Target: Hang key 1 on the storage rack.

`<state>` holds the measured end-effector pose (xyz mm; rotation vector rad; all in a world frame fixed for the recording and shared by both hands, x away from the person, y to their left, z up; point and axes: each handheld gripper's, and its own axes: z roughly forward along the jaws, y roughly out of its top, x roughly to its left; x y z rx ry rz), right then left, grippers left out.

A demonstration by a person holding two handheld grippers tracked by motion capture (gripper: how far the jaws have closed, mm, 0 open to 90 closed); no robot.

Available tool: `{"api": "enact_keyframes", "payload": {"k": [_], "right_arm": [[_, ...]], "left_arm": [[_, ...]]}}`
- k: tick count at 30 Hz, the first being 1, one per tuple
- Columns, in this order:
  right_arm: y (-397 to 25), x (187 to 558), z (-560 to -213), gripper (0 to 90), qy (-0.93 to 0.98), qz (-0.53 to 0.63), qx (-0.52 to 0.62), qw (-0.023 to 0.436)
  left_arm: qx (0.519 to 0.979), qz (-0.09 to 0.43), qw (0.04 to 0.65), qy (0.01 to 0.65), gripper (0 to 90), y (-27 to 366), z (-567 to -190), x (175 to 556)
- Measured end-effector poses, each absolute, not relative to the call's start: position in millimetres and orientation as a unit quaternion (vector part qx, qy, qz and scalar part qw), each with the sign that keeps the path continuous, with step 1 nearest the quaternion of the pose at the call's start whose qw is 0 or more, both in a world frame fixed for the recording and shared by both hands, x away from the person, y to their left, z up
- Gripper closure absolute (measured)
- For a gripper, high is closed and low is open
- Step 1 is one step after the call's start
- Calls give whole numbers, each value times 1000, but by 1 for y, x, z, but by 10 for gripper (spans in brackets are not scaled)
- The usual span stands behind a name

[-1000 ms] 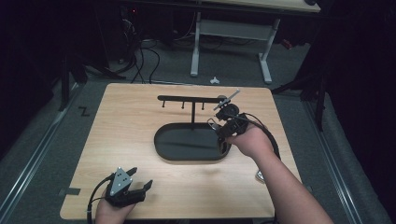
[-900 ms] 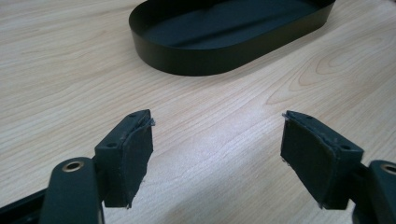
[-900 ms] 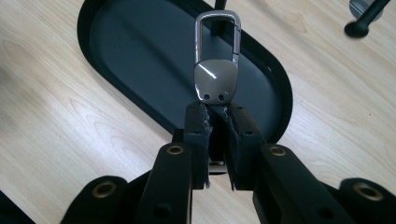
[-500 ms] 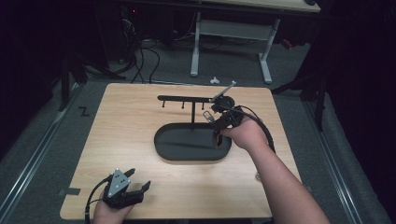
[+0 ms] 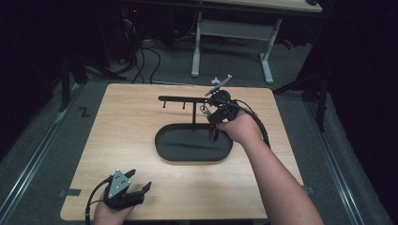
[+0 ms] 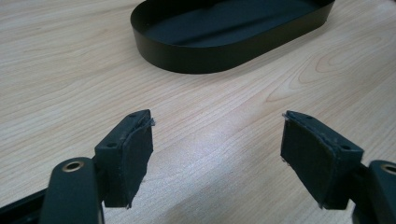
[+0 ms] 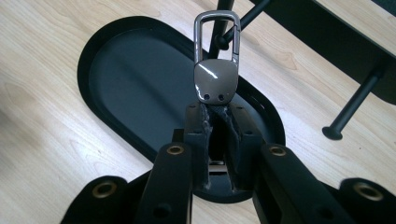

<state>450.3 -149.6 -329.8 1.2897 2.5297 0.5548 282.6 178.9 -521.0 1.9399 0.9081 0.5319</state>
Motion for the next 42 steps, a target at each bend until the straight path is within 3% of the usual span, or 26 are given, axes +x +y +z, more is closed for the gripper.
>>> {"api": "enact_keyframes", "payload": {"k": [27, 42], "right_arm": [[-141, 478, -358, 795, 854, 175, 468, 149], [-157, 453, -357, 683, 852, 188, 466, 144]], "left_arm": [[786, 214, 451, 364, 258, 178, -521, 283], [791, 209, 449, 360, 258, 175, -522, 284]]}}
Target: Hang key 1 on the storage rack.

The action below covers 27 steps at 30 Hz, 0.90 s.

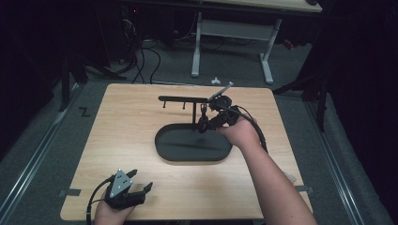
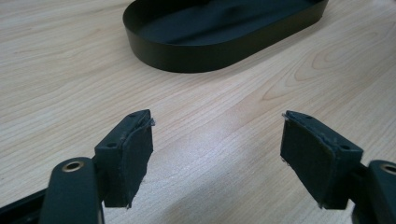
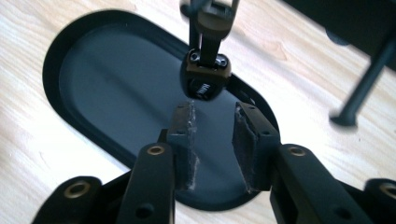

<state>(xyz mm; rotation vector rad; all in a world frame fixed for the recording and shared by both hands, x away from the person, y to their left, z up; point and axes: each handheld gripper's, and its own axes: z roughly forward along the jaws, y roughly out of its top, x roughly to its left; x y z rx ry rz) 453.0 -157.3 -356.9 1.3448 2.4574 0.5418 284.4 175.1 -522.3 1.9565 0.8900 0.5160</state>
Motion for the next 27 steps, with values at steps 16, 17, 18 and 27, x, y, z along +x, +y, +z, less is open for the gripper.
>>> {"api": "enact_keyframes", "payload": {"k": [16, 17, 18, 27], "right_arm": [[-208, 401, -400, 519, 845, 201, 480, 120], [-212, 398, -403, 515, 844, 202, 482, 119], [-215, 395, -407, 510, 843, 202, 485, 116], [-247, 377, -432, 462, 840, 192, 490, 130]], "left_arm": [[793, 208, 448, 357, 258, 172, -522, 283], [793, 207, 448, 357, 258, 172, -522, 283], [793, 207, 449, 357, 258, 172, -522, 283], [797, 205, 444, 354, 258, 170, -523, 283]]}}
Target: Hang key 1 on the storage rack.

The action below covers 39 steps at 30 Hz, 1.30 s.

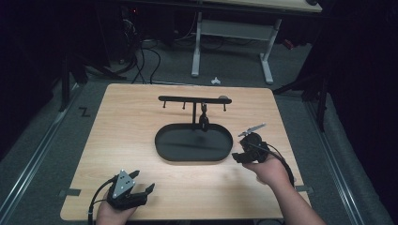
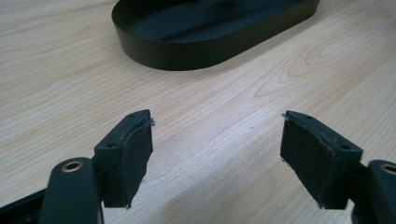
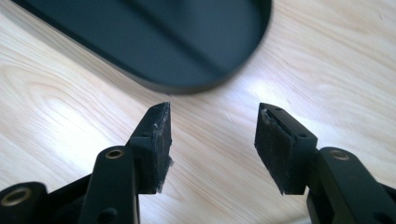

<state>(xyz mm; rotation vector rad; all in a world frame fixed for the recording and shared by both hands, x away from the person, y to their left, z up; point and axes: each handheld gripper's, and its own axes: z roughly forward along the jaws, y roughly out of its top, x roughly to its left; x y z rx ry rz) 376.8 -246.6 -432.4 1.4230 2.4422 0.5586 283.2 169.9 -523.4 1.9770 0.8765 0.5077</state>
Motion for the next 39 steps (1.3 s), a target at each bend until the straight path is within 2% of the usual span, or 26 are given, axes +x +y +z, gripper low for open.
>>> {"api": "enact_keyframes", "payload": {"k": [20, 29, 39], "right_arm": [[-324, 369, -461, 479, 811, 156, 545, 143], [-350, 371, -476, 581, 791, 140, 579, 137], [-354, 380, -481, 713, 781, 143, 597, 113]], "left_arm": [[801, 204, 439, 351, 258, 167, -525, 283], [801, 205, 439, 350, 259, 167, -525, 284], [803, 204, 438, 350, 259, 167, -525, 284]]}}
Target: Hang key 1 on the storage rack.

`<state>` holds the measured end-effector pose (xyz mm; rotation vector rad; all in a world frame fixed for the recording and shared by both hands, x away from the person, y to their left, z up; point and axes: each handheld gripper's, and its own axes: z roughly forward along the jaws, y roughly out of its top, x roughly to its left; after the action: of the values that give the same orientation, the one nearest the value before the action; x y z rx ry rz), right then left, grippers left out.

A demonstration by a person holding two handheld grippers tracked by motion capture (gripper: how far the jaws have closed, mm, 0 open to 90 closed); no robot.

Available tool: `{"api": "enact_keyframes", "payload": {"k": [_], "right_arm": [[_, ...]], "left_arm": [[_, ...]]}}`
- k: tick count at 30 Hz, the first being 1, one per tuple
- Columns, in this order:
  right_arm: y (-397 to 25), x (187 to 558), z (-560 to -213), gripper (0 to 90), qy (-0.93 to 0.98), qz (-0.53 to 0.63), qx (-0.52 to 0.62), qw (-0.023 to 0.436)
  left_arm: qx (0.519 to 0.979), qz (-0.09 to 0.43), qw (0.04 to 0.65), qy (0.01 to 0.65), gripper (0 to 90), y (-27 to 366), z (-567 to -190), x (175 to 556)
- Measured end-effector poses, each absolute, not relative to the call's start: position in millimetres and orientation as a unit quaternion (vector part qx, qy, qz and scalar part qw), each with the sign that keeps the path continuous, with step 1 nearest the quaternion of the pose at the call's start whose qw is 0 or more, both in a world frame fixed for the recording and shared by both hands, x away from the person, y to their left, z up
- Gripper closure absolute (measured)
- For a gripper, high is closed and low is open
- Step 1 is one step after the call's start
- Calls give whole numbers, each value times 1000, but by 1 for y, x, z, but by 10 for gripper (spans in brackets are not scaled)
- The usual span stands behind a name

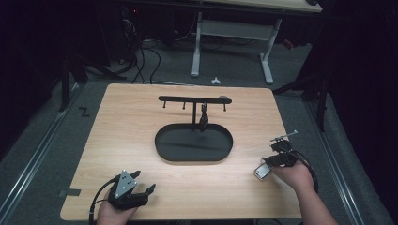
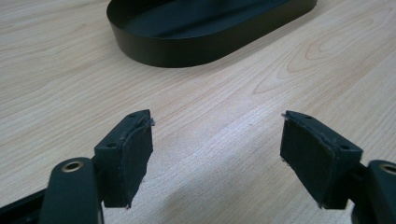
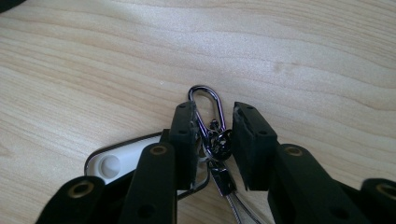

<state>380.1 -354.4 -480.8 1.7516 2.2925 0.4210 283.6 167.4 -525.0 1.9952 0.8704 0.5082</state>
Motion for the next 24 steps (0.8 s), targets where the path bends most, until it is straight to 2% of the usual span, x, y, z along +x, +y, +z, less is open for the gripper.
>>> {"api": "enact_keyframes", "payload": {"k": [12, 24], "right_arm": [[-349, 386, -477, 789, 782, 140, 598, 112], [-349, 389, -478, 787, 783, 136, 597, 107]], "left_arm": [[801, 206, 440, 350, 259, 168, -524, 283], [801, 205, 440, 351, 260, 167, -525, 284]]}}
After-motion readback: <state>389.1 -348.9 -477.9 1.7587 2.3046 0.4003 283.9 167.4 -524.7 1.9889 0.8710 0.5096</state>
